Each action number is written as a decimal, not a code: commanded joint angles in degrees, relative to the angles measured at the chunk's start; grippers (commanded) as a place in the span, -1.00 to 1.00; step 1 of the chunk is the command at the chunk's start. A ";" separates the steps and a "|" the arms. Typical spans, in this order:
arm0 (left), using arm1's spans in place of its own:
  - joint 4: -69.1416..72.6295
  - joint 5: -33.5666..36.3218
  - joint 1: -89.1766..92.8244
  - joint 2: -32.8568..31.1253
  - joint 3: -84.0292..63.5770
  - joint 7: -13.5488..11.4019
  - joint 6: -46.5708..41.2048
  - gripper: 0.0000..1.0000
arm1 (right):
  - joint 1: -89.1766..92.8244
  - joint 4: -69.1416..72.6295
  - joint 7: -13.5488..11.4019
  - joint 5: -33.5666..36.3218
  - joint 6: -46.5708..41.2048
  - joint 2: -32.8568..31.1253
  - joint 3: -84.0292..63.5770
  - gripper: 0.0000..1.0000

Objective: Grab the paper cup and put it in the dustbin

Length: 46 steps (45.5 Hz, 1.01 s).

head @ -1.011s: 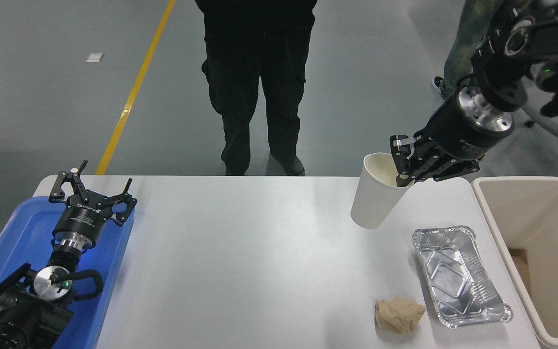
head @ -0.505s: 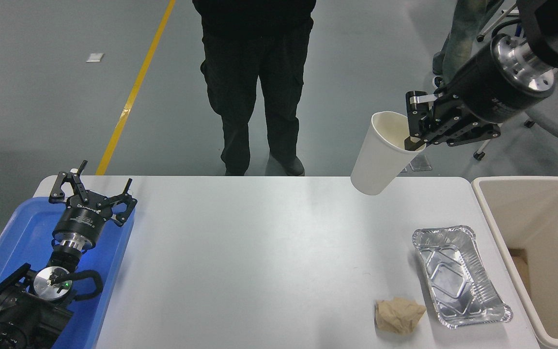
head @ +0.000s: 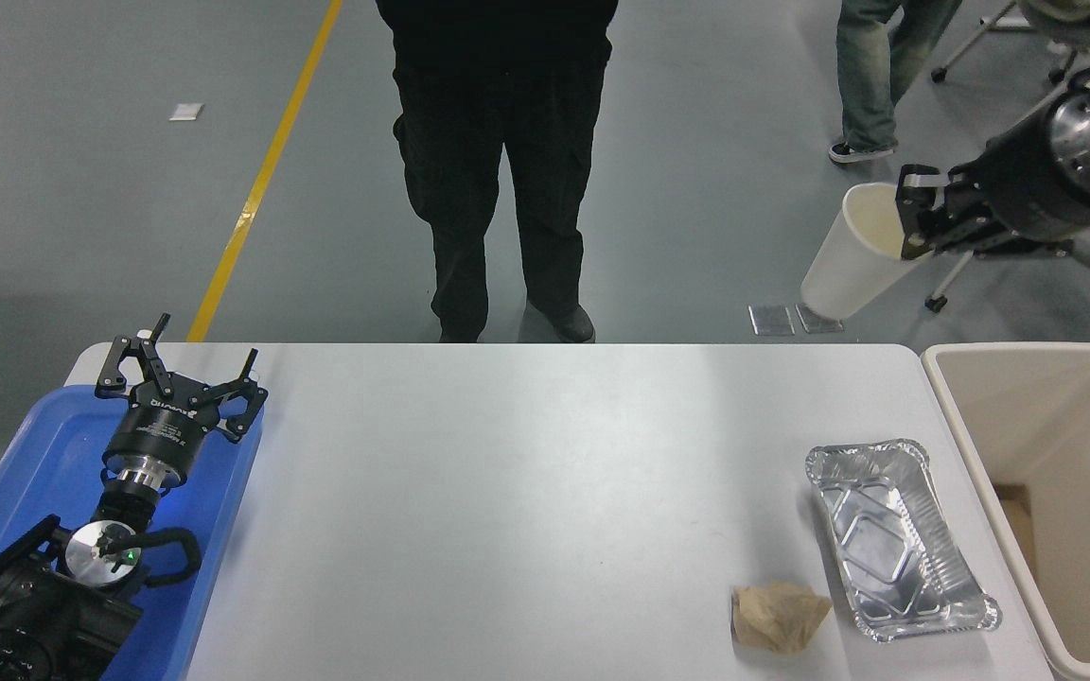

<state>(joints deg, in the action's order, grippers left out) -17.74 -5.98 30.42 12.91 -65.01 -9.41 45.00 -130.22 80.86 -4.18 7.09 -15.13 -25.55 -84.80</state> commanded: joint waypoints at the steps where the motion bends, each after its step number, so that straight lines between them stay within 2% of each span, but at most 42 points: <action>1: -0.01 0.01 -0.01 0.01 -0.03 0.00 0.00 0.99 | 12.44 -6.75 -0.03 0.03 11.88 -6.16 -4.33 -1.00; 8: -0.01 0.01 -0.01 0.01 -0.03 0.00 0.00 0.99 | 22.80 -15.89 0.14 -0.06 12.41 -12.06 -0.73 -1.00; 16: 0.08 0.01 -0.01 0.01 -0.03 0.00 0.00 0.99 | 38.88 -28.81 0.23 -0.06 12.76 -14.26 5.95 -1.00; 25: -0.01 0.01 -0.01 0.01 -0.03 0.00 0.00 0.99 | 60.15 -44.37 0.41 0.03 12.76 -14.35 20.10 -1.00; 31: 0.08 0.01 -0.01 0.01 -0.03 0.00 0.00 0.99 | 70.26 -54.38 0.41 -0.14 12.67 -13.47 27.93 -1.00; 38: 0.08 0.01 -0.01 0.01 -0.03 -0.08 0.00 0.99 | 80.90 -65.90 0.40 -0.23 12.59 -8.91 35.04 -1.00; 46: -0.01 0.01 -0.01 0.01 -0.12 -0.08 0.00 0.99 | 86.80 -72.50 0.14 -1.20 12.50 -5.48 38.92 -1.00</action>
<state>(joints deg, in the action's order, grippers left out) -17.68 -5.97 30.40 12.91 -65.04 -9.47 45.00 -55.43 20.60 -3.86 6.47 -2.63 -35.13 -53.34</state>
